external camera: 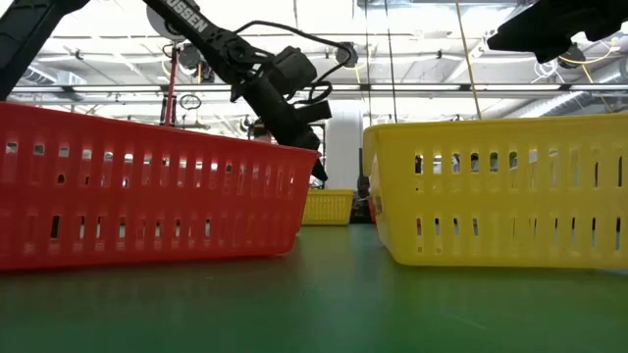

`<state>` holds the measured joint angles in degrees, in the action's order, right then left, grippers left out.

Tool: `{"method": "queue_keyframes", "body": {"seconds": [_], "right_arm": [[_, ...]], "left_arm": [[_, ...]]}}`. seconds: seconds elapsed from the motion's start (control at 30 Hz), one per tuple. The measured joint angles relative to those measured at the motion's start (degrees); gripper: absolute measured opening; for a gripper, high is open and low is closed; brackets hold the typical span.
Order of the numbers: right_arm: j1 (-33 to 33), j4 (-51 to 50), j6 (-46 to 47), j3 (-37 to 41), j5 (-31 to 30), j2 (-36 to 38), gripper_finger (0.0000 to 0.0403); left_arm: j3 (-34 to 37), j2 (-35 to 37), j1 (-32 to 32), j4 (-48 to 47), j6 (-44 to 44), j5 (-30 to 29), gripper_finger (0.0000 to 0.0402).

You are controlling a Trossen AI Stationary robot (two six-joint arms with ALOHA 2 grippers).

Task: Stack baskets by color
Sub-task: Stack the bottom red bin on the top red bin

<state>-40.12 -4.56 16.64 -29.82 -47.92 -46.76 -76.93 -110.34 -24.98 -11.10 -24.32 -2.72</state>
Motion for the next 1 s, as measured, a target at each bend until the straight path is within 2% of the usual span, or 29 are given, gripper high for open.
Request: {"method": "queue_keyframes", "body": {"seconds": [0.33,0.47,0.57,0.67,0.9,1.0], "right_arm": [[0.0,0.0,0.0,0.0,0.0,0.0,0.0116],[0.0,-0.2,0.0,0.0,0.0,0.0,0.0116],[0.0,-0.2,0.0,0.0,0.0,0.0,0.0116],[0.0,-0.2,0.0,0.0,0.0,0.0,0.0116],[0.0,-0.1,0.0,0.0,0.1,0.0,0.0116],[0.0,-0.1,0.1,0.0,0.1,0.0,0.0116]], "left_arm": [[-5.5,1.1,1.9,-8.2,1.4,-0.3,0.0230],[-8.9,2.1,2.9,-13.8,2.1,-0.8,0.0230],[-11.6,3.3,3.8,-21.5,3.5,-1.7,0.0230],[-13.7,5.5,5.2,-28.6,4.9,-2.9,0.0230],[-14.5,12.7,10.7,-33.0,7.1,-4.3,0.0229],[-14.5,16.1,13.9,-34.4,7.8,-7.4,0.0229]]}}
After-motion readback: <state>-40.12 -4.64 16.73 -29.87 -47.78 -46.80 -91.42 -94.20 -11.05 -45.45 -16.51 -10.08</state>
